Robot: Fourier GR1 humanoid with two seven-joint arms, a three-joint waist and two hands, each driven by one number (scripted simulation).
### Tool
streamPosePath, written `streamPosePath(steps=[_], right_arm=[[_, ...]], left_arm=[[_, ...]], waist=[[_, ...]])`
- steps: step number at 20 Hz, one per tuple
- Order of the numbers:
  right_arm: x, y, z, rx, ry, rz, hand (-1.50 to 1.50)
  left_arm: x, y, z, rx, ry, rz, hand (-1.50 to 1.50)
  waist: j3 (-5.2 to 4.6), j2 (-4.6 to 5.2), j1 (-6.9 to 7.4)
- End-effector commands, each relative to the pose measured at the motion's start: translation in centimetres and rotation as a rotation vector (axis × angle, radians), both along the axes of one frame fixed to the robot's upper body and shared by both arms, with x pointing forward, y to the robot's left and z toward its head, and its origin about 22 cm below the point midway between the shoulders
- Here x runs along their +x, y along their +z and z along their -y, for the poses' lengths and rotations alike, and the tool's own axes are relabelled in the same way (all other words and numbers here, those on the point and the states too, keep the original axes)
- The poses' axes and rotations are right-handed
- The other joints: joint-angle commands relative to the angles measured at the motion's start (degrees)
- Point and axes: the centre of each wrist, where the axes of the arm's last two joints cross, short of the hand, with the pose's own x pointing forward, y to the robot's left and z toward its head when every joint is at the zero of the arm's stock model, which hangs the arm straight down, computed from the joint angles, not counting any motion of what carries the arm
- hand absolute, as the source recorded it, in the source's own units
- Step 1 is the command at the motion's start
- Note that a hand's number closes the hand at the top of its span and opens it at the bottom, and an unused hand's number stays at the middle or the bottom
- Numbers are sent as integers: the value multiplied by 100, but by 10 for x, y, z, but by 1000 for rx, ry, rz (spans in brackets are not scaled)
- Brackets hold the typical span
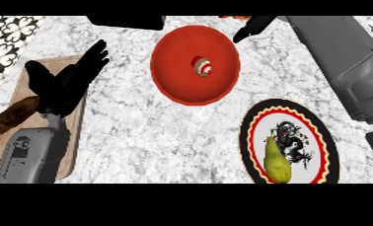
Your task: Pick the cupcake from the plate and place it in the bowl
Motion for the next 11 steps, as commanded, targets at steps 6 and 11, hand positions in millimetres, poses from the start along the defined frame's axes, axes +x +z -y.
streamPosePath(steps=[6, 11], right_arm=[[-7, -3, 72, 187, 276, -139, -150], [-15, -8, 97, 190, 283, -157, 150]], left_arm=[[-1, 0, -3, -26, 14, -2, 0], [-4, 0, -9, -14, 26, 1, 0]], waist=[[32, 8, -183], [41, 27, -161]])
